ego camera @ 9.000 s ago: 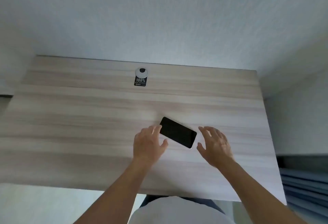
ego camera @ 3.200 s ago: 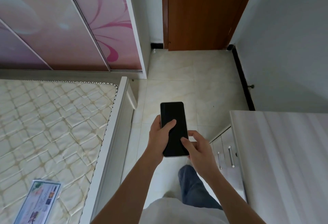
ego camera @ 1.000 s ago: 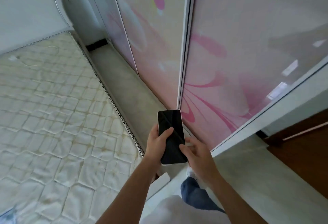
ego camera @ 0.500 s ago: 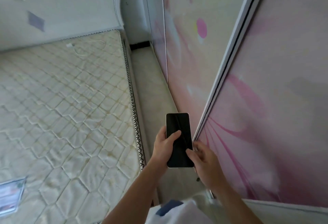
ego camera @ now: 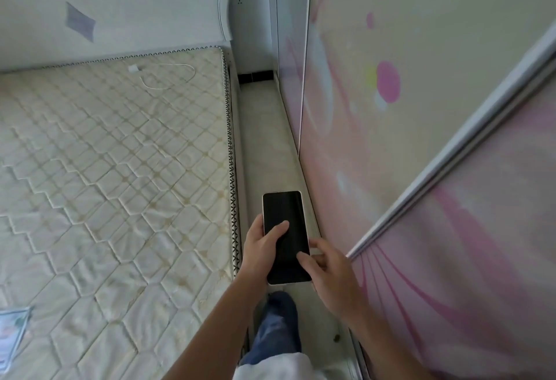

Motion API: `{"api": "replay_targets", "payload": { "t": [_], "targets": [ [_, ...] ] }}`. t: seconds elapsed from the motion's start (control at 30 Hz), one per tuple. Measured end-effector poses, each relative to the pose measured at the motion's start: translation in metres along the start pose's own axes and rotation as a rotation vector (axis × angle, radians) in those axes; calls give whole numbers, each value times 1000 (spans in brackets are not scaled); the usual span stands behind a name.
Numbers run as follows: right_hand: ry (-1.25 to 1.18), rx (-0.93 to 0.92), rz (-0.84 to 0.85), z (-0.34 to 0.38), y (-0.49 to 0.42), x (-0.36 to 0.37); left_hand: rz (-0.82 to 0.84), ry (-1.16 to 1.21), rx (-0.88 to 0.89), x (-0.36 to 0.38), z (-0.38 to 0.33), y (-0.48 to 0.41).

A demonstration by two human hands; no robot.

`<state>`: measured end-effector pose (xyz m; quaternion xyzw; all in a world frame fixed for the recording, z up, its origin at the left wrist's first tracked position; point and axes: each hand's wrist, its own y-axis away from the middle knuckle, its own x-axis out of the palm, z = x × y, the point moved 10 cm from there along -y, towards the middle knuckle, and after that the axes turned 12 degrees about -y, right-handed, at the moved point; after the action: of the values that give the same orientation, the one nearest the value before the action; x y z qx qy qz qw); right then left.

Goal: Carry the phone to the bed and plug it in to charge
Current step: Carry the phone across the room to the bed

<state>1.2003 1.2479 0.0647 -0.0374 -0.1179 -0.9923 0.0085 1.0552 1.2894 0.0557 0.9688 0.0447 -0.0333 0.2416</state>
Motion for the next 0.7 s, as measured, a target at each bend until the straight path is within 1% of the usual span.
{"api": "replay_targets", "payload": {
  "t": [0.13,0.3,0.4,0.57,0.7],
  "targets": [
    [-12,11,37,12,-68,15,0,14,-2,-10,-31,-59],
    [-37,52,68,33,-164,44,-35,23,2,-37,-82,-141],
    [-20,45,76,47,-215,61,-42,30,8,-52,-107,-186],
    [-3,20,91,65,-275,83,-46,1,14,-70,-139,-239],
    [-30,25,99,74,-317,91,-51,34,0,-75,-157,-274]
  ]
}}
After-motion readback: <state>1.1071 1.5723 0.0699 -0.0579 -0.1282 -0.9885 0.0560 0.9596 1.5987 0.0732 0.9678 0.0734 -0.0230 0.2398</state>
